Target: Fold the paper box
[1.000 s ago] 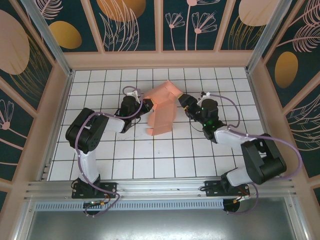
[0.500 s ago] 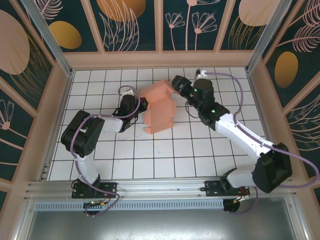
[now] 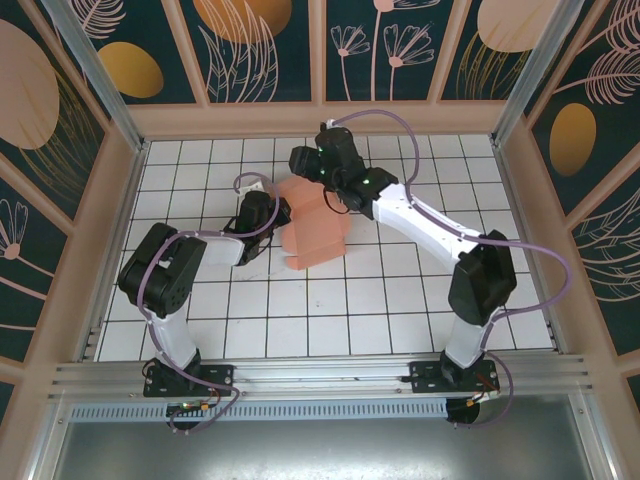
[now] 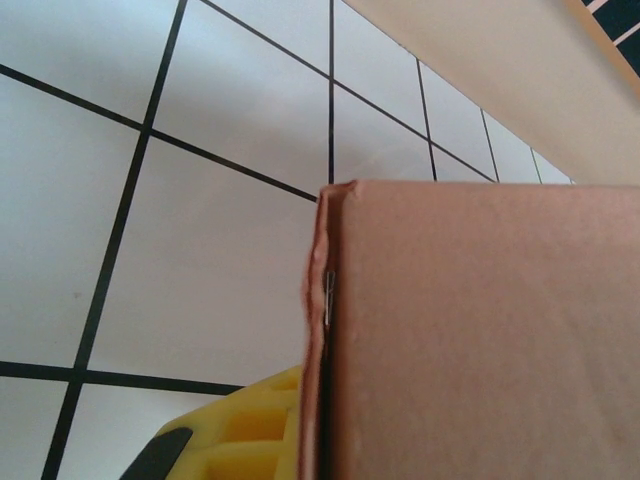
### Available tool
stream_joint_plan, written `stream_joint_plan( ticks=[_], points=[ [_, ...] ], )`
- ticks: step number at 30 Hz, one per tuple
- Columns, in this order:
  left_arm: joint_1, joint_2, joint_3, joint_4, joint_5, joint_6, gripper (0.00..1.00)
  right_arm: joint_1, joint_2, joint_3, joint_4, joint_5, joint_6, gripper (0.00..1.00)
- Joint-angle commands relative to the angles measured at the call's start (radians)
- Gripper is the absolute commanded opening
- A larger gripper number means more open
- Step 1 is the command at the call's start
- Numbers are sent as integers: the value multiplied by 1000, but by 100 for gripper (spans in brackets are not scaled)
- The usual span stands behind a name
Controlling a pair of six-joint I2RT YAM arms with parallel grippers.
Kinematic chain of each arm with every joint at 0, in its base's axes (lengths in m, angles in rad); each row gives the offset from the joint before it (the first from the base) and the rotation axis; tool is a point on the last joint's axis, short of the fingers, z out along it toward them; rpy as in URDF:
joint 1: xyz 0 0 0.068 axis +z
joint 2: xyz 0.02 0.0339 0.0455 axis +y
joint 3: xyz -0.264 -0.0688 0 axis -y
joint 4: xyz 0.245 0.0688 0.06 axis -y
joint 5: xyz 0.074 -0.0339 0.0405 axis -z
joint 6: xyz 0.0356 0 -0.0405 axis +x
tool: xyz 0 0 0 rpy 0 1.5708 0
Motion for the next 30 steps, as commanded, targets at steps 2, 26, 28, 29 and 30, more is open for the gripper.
stream_joint_plan(
  ticks=[2, 26, 28, 29, 30],
  points=[
    [2, -46, -12, -21, -33, 27, 0, 3, 28, 66, -81, 35, -3, 59],
    [3, -66, 3, -77, -87, 47, 0, 32, 95, 44, -176, 109, 95, 42],
    [2, -65, 3, -78, -87, 47, 0, 36, 104, 55, -180, 105, 97, 41],
    [3, -64, 4, -78, -89, 48, 0, 37, 109, 61, -180, 99, 101, 39],
    [2, -64, 3, -79, -87, 49, 0, 37, 114, 66, -182, 97, 102, 37]
  ],
)
